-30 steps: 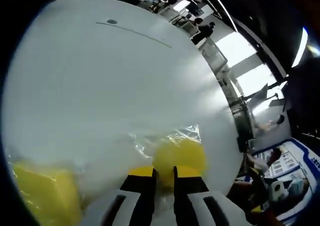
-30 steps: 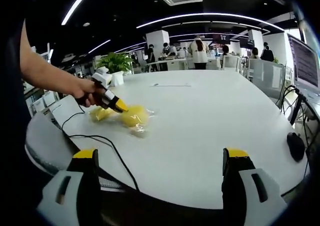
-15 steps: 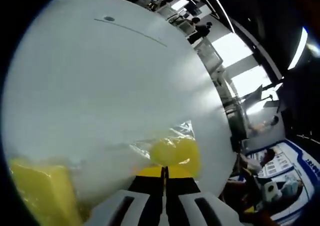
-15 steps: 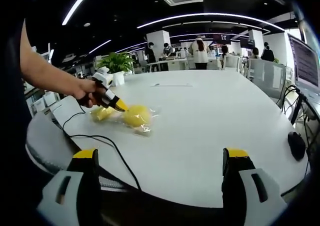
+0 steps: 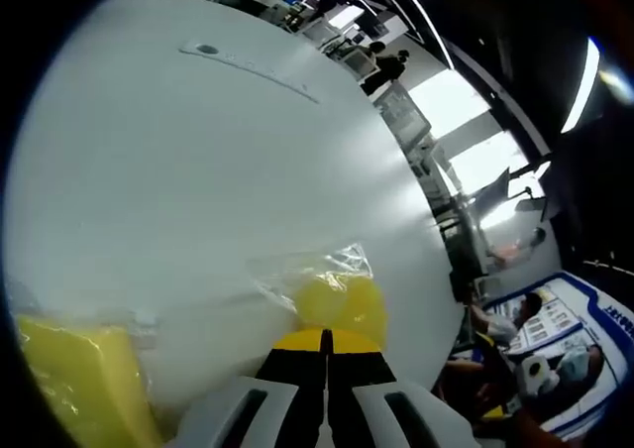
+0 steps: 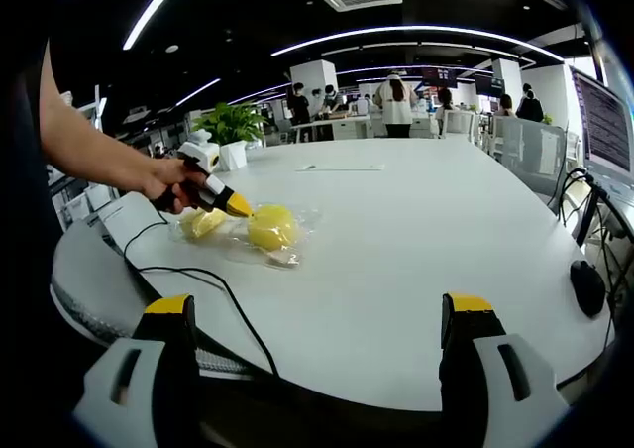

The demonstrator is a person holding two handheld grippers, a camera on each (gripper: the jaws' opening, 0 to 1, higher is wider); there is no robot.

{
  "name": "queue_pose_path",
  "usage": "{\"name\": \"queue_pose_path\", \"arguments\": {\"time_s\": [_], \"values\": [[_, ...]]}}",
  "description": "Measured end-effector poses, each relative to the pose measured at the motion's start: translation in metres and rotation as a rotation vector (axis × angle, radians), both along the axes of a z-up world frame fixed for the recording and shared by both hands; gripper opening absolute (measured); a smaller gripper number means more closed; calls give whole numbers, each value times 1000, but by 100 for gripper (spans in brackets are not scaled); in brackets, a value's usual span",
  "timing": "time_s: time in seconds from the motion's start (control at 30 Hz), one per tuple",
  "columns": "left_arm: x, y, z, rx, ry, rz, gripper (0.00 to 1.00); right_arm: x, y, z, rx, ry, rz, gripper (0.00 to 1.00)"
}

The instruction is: Compare the silicone blocks by pressing each to a similar depth, holding the contact briefly, and releasing to observe deformation and rebound differences across the visible hardness samples.

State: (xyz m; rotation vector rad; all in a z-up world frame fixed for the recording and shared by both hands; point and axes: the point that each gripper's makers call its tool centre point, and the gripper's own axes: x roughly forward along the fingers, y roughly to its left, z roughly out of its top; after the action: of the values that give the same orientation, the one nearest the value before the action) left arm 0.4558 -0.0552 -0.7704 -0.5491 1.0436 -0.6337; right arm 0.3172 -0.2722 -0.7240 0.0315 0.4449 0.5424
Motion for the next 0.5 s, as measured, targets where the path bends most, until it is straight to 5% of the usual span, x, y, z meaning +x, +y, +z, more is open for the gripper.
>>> {"name": "queue_pose_path", "arguments": {"time_s": [0.27,0.5], "values": [[5,4,16,39,-187,-26,0,1,1,2,4,-8,0,97],[5,7,22,38,-216,-27,0,-1,3,1,2,-2,9,97]]}}
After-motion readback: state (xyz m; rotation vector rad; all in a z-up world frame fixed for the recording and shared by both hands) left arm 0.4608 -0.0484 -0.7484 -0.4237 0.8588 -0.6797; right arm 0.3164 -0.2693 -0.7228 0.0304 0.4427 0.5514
